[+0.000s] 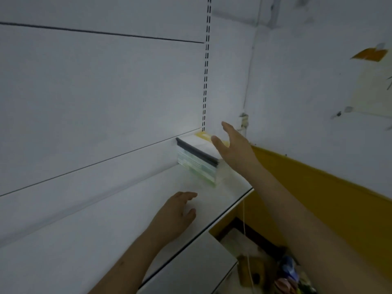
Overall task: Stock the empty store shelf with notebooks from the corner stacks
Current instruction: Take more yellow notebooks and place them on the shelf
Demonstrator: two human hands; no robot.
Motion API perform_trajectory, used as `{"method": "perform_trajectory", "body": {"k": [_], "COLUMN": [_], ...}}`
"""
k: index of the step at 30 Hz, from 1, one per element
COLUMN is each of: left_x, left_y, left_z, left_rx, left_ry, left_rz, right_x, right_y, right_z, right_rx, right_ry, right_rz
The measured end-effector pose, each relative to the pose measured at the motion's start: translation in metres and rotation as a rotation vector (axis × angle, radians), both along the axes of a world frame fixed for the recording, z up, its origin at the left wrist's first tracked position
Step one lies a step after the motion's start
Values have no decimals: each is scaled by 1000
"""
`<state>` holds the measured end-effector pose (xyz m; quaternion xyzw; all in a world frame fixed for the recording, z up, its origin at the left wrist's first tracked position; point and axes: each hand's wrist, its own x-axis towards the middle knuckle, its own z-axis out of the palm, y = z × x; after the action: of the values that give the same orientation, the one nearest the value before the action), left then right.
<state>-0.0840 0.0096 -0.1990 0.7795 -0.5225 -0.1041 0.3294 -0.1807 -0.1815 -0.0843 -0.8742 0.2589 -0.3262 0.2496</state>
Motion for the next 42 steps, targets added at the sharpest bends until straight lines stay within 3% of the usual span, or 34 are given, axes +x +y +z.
{"method": "perform_trajectory", "body": {"k": [4, 5, 7, 9, 12, 13, 15, 18, 20, 22, 24, 27, 31, 37, 42], "left_x": [8, 11, 14, 14, 20, 22, 21, 22, 25, 27, 28, 23, 21, 24, 25], "left_y": [-60, -70, -82, -82, -70, -64, -56, -49, -45, -43, -41, -42, -42, -46, -43], "left_z": [-6, -7, -5, 3, 15, 19, 23, 22, 24, 26, 25, 25, 26, 26, 23], "left_rx": [-30, -62, -158, -319, -600, -675, -771, -793, -810, -860, -865, -791, -733, -836, -742], "left_ry": [172, 218, 343, 639, 1311, 1458, 1578, 1507, 1457, 1425, 1396, 1368, 1351, 1352, 1365], "left_rz": [130, 169, 250, 264, 157, 110, 85, 296, 412, 511, 592, 621, 613, 498, 523], "right_x": [1, 2, 7, 7, 1, 0, 0, 2, 1, 0, 3, 11, 12, 10, 10], "right_y": [-38, -39, -40, -34, -9, 0, 16, 25, 16, 0, -21, -43, -31, 25, 48], "right_z": [-46, -55, -69, -75, -79, -82, -95, -110, -107, -97, -90, -92, -92, -103, -129], "right_rx": [-173, -278, -422, -438, -457, -481, -573, -708, -675, -606, -532, -366, -275, -413, -489], "right_ry": [333, 346, 146, -90, -213, -220, -159, 20, -20, -126, -115, -49, -225, -222, -95], "right_rz": [42, 33, 29, 61, 184, 244, 388, 522, 513, 386, 198, 72, 94, 329, 496]}}
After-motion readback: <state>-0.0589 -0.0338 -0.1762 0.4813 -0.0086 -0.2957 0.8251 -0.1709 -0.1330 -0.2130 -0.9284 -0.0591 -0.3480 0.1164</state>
